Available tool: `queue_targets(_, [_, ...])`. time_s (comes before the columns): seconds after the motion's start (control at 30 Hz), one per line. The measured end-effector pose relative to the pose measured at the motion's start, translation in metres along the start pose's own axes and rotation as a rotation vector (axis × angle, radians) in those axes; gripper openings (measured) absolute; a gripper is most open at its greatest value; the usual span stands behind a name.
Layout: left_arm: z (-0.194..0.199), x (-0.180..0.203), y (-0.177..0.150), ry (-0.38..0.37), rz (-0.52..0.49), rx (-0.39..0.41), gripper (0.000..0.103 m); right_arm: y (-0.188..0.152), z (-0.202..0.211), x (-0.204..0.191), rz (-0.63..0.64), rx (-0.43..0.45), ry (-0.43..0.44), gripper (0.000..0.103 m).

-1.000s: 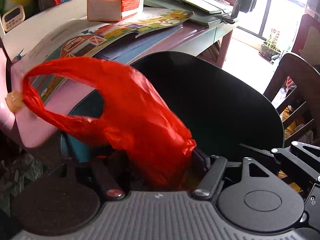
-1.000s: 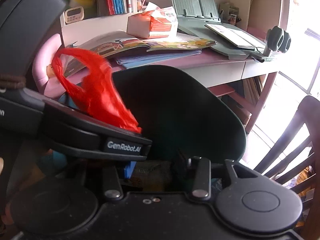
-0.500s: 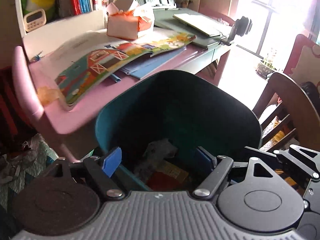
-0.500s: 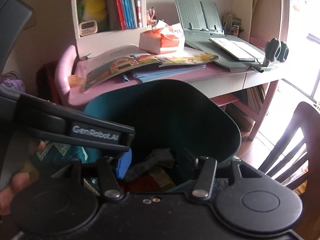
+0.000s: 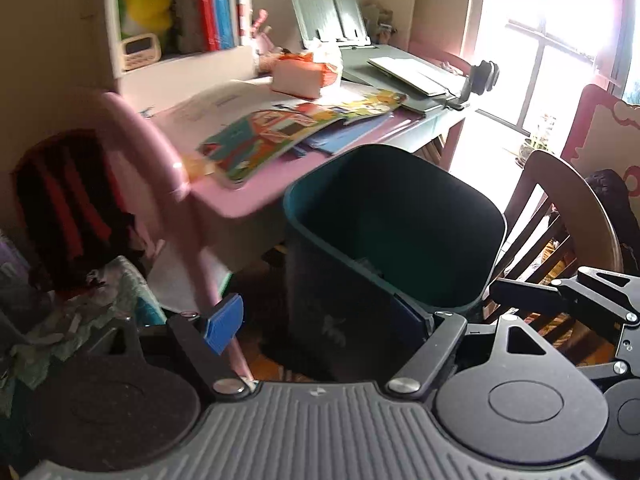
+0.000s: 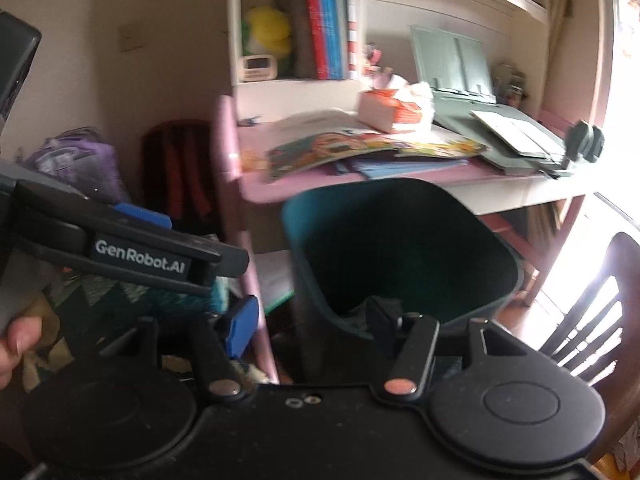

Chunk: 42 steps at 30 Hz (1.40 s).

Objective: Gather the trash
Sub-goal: 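Move both open tools back down to the trash pile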

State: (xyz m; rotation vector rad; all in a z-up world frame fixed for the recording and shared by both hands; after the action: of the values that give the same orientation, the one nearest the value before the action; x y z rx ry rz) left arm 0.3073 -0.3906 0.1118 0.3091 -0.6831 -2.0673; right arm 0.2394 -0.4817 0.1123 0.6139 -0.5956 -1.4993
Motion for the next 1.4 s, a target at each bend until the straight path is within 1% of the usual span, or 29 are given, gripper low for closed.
queue_targets(0.17, [0.024,-0.032,-0.035,0.028,0.007,0.014,0.080,-0.009,0.003,-0.041,0.044,-0.007,0.061,0.059])
queue_targets(0.37, [0.042,-0.082,-0.089,0.035,0.062,0.000,0.081,-0.025,-0.007,-0.095,0.098,-0.041,0.136,0.060])
queue_targets(0.5, [0.045,-0.122,-0.129,0.055,0.119,-0.018,0.081,-0.041,-0.023,-0.138,0.140,-0.068,0.195,0.060])
queue_targets(0.63, [0.042,-0.166,-0.169,0.076,0.190,-0.042,0.081,-0.058,-0.047,-0.182,0.200,-0.094,0.244,0.060])
queue_targets(0.7, [0.037,-0.189,-0.191,0.112,0.216,-0.051,0.081,-0.071,-0.065,-0.204,0.222,-0.118,0.274,0.060])
queue_targets(0.8, [0.026,-0.219,-0.222,0.159,0.247,-0.061,0.081,-0.094,-0.097,-0.237,0.250,-0.171,0.330,0.060])
queue_targets(1.0, [-0.015,-0.279,-0.284,0.176,0.361,-0.115,0.082,-0.142,-0.172,-0.296,0.304,-0.275,0.390,0.060])
queue_targets(1.1, [-0.039,-0.307,-0.315,0.170,0.433,-0.147,0.083,-0.169,-0.210,-0.318,0.329,-0.336,0.395,0.060])
queue_targets(1.17, [-0.057,-0.328,-0.337,0.180,0.473,-0.171,0.085,-0.186,-0.234,-0.328,0.332,-0.381,0.398,0.060])
queue_targets(1.3, [-0.094,-0.371,-0.379,0.224,0.569,-0.207,0.098,-0.215,-0.286,-0.342,0.337,-0.456,0.374,0.060])
queue_targets(1.4, [-0.124,-0.402,-0.414,0.241,0.673,-0.261,0.099,-0.233,-0.318,-0.349,0.316,-0.504,0.372,0.060])
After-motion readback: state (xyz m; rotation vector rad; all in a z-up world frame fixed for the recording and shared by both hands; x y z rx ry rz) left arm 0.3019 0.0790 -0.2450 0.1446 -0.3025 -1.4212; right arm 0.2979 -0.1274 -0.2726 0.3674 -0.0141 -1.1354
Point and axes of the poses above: each gripper's, at about its wrist camera, not at the fingertips, and z roughly against the way its jaws point, x to its right, y to its top, the point moved 9 cm from there along -z, roughly the way its jaws point, and after that the axes turned 10 degrees about -x, right-handed, at the moved point
